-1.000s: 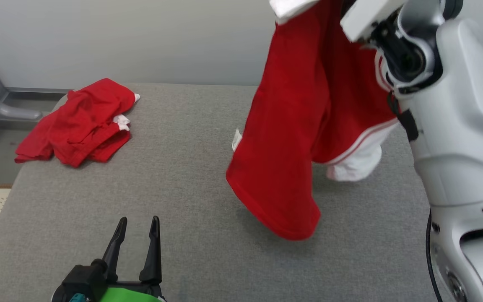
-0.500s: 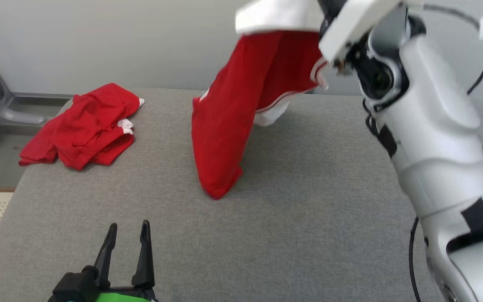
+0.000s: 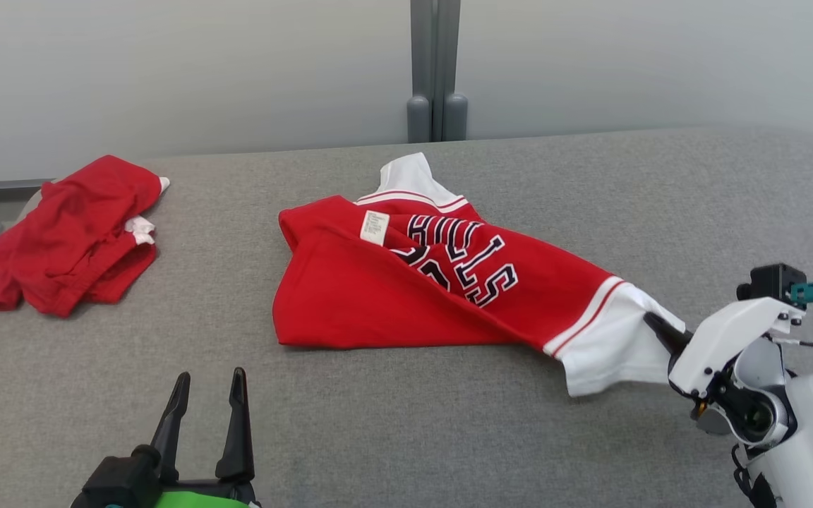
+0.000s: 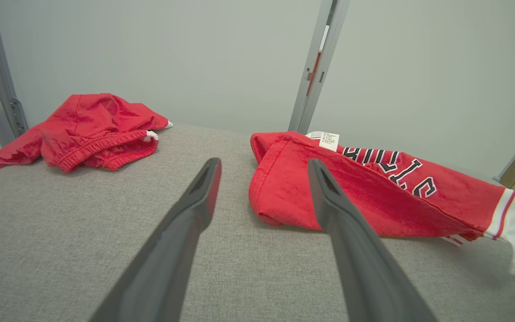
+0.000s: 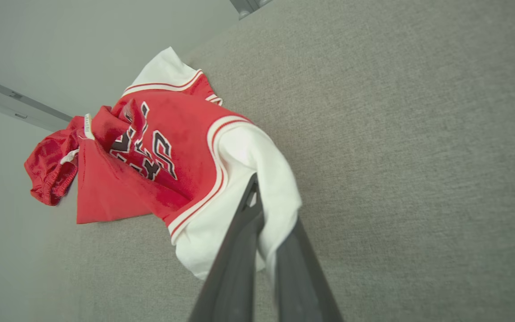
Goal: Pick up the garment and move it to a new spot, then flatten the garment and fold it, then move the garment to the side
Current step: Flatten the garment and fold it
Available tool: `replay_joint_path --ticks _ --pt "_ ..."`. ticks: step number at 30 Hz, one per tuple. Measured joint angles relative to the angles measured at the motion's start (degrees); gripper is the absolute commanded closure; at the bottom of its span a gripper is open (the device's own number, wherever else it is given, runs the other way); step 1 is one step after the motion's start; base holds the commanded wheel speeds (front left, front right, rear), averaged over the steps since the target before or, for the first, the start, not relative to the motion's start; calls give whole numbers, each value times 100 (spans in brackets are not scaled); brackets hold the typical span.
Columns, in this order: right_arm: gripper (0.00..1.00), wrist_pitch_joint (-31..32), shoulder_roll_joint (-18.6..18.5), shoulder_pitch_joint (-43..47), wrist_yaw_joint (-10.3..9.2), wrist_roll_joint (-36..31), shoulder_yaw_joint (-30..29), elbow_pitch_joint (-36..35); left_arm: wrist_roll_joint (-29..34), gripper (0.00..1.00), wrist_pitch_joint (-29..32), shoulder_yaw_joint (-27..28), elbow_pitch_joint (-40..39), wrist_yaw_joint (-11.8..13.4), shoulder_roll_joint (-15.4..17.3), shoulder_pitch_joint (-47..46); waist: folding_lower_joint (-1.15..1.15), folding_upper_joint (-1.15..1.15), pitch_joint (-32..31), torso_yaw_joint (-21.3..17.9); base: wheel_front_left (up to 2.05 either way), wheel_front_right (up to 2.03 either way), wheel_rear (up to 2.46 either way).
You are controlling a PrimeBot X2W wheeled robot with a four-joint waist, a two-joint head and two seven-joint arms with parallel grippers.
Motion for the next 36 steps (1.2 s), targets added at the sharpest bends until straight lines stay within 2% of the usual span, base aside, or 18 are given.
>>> replay_joint_path --ticks 5,6,7,8,9,10,11,14,18,21,24,28,30,33,36 --pt "100 -247 245 165 0 -390 -514 402 62 0 0 4 35 -53 0 -139 0 0 143 -164 0 0 0" --pt "91 -310 274 159 0 -477 -581 482 63 0 0 13 37 -55 0 -153 0 0 164 -184 0 0 0" --pt "69 -328 322 149 0 -506 -646 570 71 0 0 18 38 -57 0 -168 0 0 189 -204 0 0 0" --pt "53 -371 369 140 0 -543 -671 644 83 0 0 22 40 -63 0 -179 0 0 212 -221 0 0 0" --pt "53 -379 402 126 0 -602 -673 693 86 0 0 27 41 -65 0 -187 0 0 227 -231 0 0 0" --pt "47 -428 423 109 0 -682 -655 728 91 0 0 34 42 -79 0 -194 0 0 245 -241 0 0 0" --pt "0 -526 411 93 0 -772 -622 730 91 0 0 38 46 -91 0 -194 0 0 259 -250 0 0 0" --pt "0 -909 240 41 0 -1162 -594 755 91 0 0 62 52 -103 0 -193 0 0 275 -269 0 0 0" --pt "0 -1464 -154 83 0 -2125 -425 722 90 0 0 82 52 -104 0 -180 0 0 249 -285 0 0 0" --pt "0 -2026 -360 232 0 -2784 -458 457 81 0 0 93 35 -103 0 -161 0 0 226 -290 0 0 0" --pt "0 -2746 -392 446 2 -3346 -678 -7 74 0 0 115 -15 -81 0 -131 0 0 200 -308 0 0 0" --pt "0 -3624 -236 972 4 -4039 -928 -672 73 0 0 134 -78 -56 0 -102 0 0 205 -334 0 0 0" --pt "0 -3888 -46 1209 5 -4307 -1110 -988 73 0 0 146 -107 -56 -1 -98 0 0 213 -348 0 0 0" --pt "0 -4061 222 1619 5 -4521 -1117 -1483 74 0 0 156 -125 -55 0 -91 0 0 224 -354 0 0 0" --pt "0 -4077 349 2057 5 -4603 -949 -2364 74 0 0 181 -146 -54 0 -84 0 0 241 -355 0 0 0"
